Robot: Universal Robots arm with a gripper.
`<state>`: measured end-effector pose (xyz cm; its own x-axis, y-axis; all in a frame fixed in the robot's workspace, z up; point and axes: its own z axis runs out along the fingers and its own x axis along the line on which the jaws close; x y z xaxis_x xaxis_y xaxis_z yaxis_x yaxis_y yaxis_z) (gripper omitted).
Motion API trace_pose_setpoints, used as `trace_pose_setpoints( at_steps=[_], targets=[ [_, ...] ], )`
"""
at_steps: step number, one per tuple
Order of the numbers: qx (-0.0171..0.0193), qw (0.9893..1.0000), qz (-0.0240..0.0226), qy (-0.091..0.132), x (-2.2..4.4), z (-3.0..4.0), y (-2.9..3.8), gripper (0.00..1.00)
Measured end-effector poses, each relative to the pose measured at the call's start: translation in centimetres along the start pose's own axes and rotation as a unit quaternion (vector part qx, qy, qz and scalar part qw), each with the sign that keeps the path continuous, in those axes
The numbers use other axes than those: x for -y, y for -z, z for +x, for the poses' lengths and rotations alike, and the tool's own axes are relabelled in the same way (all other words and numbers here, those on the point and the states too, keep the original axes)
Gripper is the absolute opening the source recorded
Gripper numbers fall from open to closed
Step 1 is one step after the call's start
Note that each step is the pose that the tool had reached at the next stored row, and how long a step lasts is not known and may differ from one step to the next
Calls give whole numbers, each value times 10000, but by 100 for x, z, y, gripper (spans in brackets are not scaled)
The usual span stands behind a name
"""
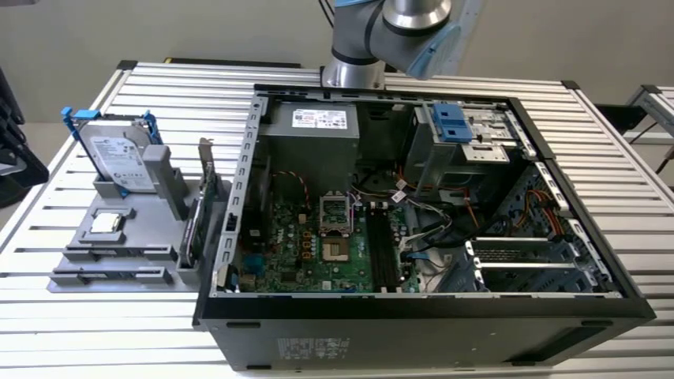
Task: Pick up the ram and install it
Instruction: 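Pick up the ram and move it above insertion slot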
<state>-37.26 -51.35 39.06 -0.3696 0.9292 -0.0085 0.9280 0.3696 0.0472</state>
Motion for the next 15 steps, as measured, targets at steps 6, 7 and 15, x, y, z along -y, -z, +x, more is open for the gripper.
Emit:
trace_pose_setpoints(
  at_steps=[6,7,15],
  targets=[
    [2,10000,0,-47,0,0,0,0],
    [3,10000,1,-58,0,0,0,0],
    [10,9998,1,-214,2,1,-1,0]
  ],
)
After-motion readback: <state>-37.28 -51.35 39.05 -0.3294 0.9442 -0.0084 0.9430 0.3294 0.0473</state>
